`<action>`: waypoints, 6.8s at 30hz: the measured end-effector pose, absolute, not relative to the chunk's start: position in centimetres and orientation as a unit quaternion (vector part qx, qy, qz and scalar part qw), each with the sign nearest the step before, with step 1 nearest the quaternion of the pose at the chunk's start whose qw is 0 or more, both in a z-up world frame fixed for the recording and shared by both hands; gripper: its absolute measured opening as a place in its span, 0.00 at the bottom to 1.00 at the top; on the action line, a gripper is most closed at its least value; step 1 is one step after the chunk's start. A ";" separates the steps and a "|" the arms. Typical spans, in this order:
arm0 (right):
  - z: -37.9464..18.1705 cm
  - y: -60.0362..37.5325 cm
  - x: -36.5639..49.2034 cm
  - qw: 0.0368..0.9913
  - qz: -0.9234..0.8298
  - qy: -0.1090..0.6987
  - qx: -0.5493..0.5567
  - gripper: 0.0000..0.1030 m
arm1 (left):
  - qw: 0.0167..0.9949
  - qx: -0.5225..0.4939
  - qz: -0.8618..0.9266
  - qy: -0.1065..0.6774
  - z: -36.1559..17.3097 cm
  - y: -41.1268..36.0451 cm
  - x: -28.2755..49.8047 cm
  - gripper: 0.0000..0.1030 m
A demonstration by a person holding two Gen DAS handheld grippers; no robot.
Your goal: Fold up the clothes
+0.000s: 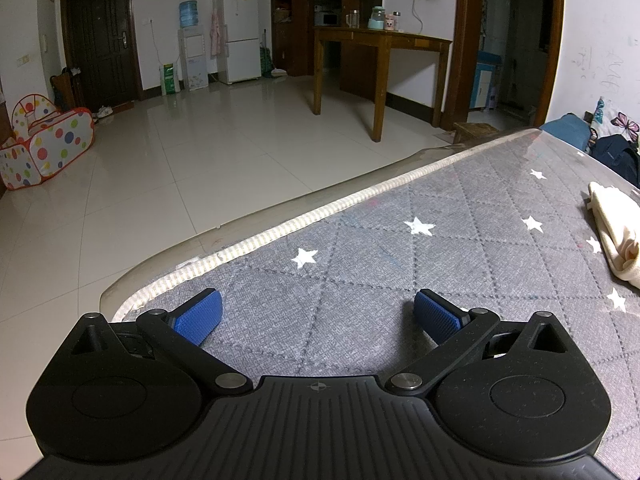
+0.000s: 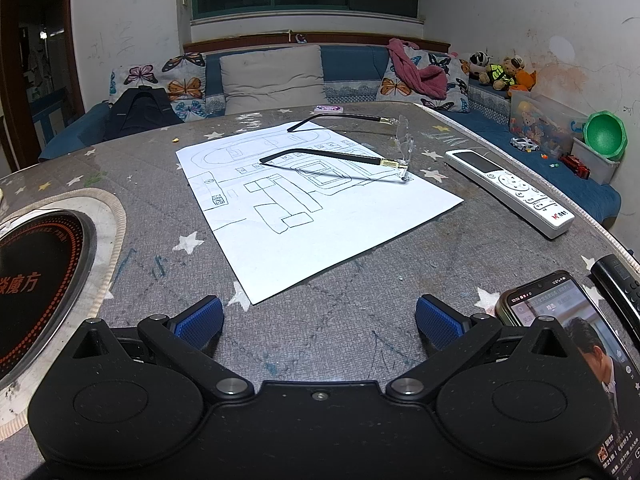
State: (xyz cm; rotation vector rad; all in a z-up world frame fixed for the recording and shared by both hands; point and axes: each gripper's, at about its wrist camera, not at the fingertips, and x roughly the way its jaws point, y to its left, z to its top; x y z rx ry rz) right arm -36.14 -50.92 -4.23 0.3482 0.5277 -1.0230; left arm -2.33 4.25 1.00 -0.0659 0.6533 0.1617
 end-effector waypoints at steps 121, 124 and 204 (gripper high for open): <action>-4.1 -52.6 -35.7 0.832 -0.468 0.255 0.155 1.00 | 0.941 -0.043 0.113 0.317 1.0 5.4 -2.0 1.00; -4.0 -52.7 -35.7 0.832 -0.468 0.255 0.155 1.00 | 0.941 -0.041 0.114 0.317 1.1 5.4 -1.9 1.00; -4.0 -52.7 -35.7 0.832 -0.468 0.255 0.155 1.00 | 0.941 -0.026 0.113 0.317 0.3 4.7 -1.4 1.00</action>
